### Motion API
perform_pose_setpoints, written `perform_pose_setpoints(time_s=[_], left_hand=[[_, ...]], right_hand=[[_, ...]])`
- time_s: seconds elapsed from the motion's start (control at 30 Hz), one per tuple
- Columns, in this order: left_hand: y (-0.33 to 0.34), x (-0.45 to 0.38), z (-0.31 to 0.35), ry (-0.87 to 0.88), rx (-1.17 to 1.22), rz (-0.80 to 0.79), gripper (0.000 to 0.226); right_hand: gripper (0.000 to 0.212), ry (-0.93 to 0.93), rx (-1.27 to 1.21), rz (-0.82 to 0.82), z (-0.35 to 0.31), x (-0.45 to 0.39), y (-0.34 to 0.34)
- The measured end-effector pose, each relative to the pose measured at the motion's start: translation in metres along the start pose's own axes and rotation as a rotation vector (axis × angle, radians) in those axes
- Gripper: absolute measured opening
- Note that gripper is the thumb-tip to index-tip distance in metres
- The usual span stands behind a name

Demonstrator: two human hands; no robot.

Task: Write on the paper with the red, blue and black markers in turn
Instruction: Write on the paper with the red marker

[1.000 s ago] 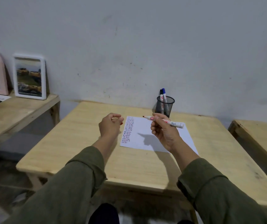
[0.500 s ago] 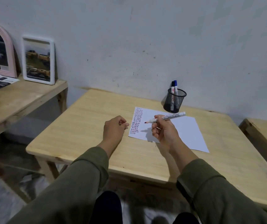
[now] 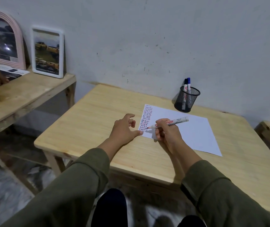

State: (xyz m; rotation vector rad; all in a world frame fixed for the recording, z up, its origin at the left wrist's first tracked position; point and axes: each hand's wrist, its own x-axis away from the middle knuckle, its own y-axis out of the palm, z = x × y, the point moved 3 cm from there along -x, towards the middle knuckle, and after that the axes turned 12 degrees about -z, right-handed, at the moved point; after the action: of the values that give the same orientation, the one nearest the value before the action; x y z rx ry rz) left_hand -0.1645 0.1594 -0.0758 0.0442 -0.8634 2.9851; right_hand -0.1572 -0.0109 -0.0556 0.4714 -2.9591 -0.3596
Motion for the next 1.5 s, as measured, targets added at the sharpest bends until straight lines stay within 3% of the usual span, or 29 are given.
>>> perform_pose_setpoints(time_s=[0.3, 0.97, 1.5], left_hand=[[-0.001, 0.001, 0.000, 0.026, 0.006, 0.003, 0.083], [-0.001, 0.000, -0.002, 0.018, 0.038, -0.005, 0.087], [-0.002, 0.001, 0.001, 0.011, 0.024, -0.005, 0.086]], right_hand=[[0.018, 0.013, 0.084, -0.093, 0.002, -0.002, -0.006], [0.007, 0.041, 0.312, -0.129, -0.002, 0.005, 0.002], [0.007, 0.060, 0.324, -0.116, -0.003, 0.007, 0.003]])
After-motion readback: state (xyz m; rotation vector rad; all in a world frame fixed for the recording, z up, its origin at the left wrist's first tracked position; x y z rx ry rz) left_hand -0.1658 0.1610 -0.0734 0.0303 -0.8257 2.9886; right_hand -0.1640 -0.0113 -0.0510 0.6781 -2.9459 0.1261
